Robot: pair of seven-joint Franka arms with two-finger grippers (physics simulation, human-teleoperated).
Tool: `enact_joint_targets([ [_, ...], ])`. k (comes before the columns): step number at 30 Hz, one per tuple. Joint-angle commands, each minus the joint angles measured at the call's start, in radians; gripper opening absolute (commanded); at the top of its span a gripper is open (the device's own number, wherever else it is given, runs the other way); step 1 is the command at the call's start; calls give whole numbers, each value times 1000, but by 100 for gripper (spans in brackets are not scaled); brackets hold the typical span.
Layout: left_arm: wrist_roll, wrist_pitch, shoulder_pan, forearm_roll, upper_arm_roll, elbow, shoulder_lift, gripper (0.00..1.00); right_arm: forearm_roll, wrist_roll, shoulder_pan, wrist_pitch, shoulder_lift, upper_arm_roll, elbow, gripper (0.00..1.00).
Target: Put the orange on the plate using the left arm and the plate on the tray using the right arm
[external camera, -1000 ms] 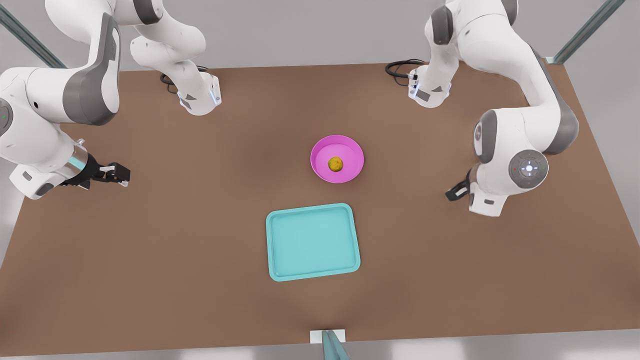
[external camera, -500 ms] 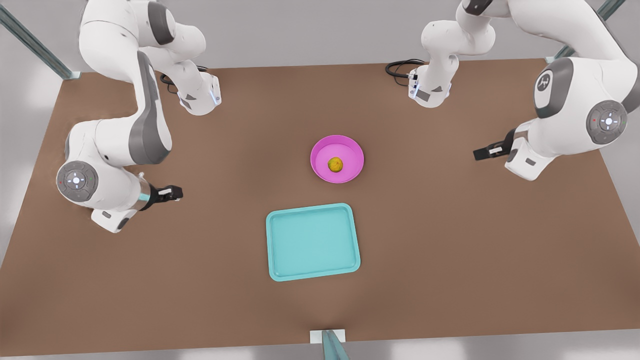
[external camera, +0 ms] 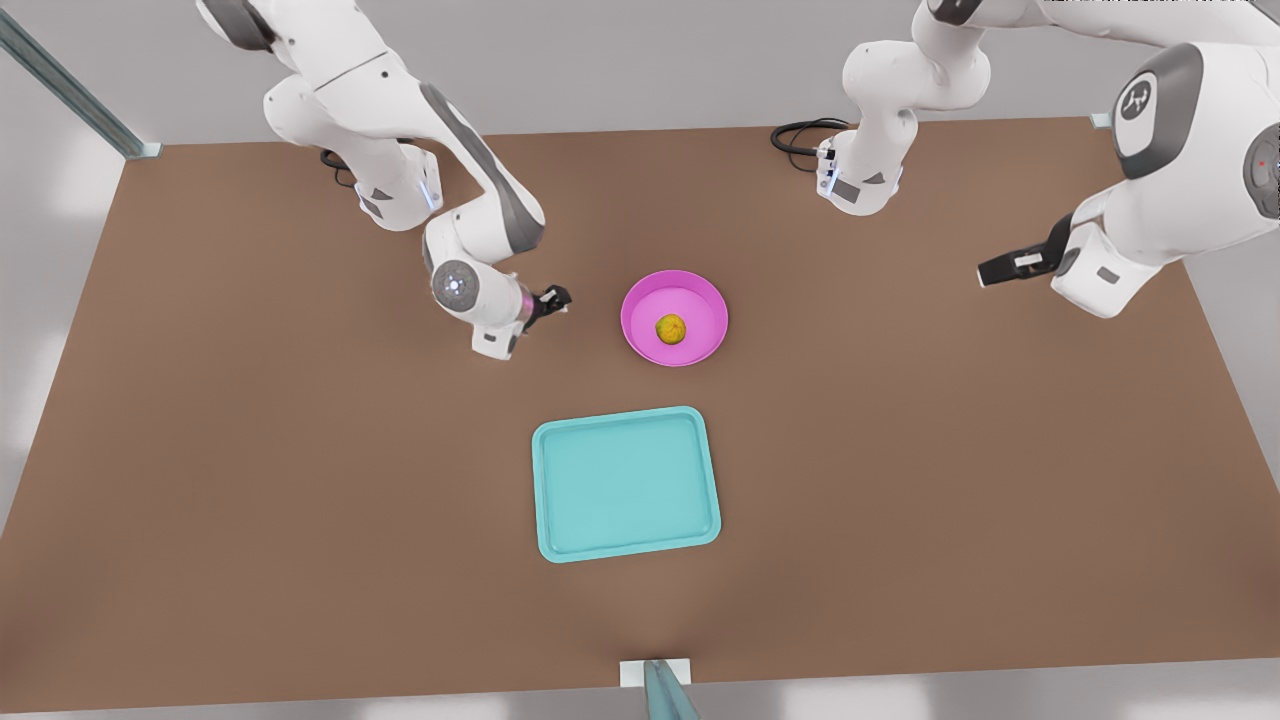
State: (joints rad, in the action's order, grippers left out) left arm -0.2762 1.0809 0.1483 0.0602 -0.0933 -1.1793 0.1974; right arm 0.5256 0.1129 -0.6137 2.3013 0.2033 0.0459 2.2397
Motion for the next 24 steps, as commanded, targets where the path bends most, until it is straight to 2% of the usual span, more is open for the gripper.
enact_joint_targets([
  [1, 38, -13, -4, -22, -9, 1, 2, 100, 201, -81, -58, 231, 54, 2, -20, 100],
  [9, 57, 54, -10, -37, -60, -11, 79, 100, 248, -75, -150, 228, 188, 2, -95, 100],
  [19, 52, 5, 8, -33, -32, -9, 5, 100, 269, -75, -179, 227, 323, 37, -190, 100],
  [23, 48, 5, 8, -28, -31, 0, 13, 100, 271, -75, -181, 228, 321, 71, -196, 100],
  [24, 52, 5, 8, -30, -32, 0, 13, 100, 269, -73, -181, 228, 321, 78, -196, 93],
])
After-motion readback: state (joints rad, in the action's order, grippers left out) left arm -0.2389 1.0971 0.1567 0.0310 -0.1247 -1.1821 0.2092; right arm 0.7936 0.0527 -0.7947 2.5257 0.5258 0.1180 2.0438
